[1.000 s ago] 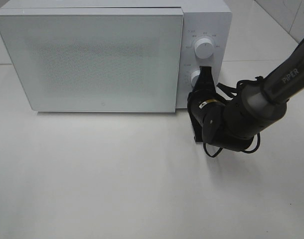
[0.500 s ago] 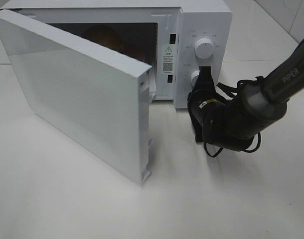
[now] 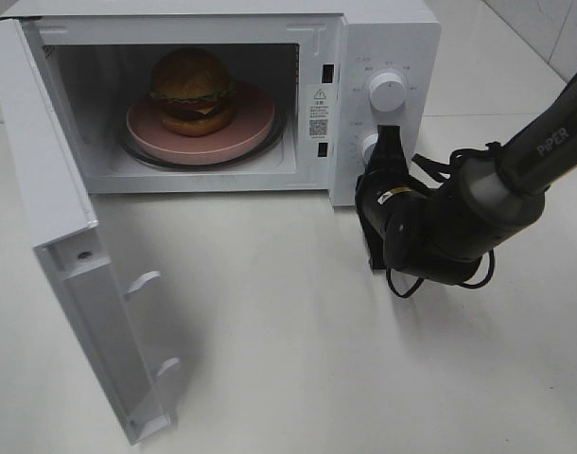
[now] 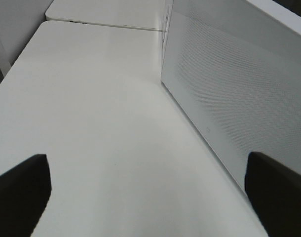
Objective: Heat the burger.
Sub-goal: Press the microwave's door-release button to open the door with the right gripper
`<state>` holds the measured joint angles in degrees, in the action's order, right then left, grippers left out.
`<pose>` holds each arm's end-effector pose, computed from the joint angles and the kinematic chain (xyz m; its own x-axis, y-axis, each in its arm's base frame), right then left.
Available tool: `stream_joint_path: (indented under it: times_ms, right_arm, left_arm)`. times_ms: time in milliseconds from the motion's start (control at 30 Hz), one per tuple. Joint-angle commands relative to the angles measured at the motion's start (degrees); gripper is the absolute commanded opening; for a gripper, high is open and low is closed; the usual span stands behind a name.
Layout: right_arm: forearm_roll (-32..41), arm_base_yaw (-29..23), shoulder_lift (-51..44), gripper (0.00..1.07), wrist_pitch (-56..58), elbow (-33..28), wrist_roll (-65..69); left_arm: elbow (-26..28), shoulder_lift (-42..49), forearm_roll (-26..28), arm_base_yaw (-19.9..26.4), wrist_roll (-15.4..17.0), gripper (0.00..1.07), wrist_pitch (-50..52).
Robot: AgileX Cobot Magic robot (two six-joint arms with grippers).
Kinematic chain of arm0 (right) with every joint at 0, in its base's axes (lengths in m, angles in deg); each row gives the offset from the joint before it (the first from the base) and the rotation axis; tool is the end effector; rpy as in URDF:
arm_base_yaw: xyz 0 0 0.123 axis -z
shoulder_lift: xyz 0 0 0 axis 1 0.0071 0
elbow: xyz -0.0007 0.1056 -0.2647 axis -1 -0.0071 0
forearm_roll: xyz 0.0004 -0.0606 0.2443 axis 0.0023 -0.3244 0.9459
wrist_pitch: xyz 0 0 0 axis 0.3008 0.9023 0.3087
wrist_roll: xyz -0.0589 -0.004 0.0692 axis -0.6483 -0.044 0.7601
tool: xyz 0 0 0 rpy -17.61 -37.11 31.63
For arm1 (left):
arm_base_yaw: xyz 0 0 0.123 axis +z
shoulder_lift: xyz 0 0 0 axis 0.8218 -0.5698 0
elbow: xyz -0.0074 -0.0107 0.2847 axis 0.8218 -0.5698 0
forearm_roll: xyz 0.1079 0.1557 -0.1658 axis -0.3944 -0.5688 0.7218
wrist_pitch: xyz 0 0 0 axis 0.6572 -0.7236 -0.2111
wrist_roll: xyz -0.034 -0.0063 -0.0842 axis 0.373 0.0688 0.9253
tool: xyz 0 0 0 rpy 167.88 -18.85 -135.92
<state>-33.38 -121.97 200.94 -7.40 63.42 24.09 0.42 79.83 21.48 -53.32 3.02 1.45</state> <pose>0.3501 0.1702 0.0800 -0.0278 0.9996 -0.0049 0.3445 0.0142 0.9387 -0.0050 -0.0052 0.2797 -0.4331 -0.0614 -0.8992 -0.0036 0.9978 -0.0665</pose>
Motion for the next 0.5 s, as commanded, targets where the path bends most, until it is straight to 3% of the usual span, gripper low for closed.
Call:
stream_joint_path:
  times_ms: [33,300,500]
  right_arm:
    - [-4.5,0.9,-2.1,0.00,-13.7,3.8,-1.0]
    - [-3.8,-1.8,-4.4,0.00,-7.3,-1.3,0.1]
    - [-4.4,-2.4,-7.4,0.00,3.6,-4.7,-0.4]
  left_arm:
    - [-0.2,1.0,0.5,0.2,-0.1,1.00,0.6]
    - [-0.2,1.0,0.5,0.2,-0.1,1.00,0.6]
    - [-0.2,1.0,0.5,0.2,-0.1,1.00,0.6]
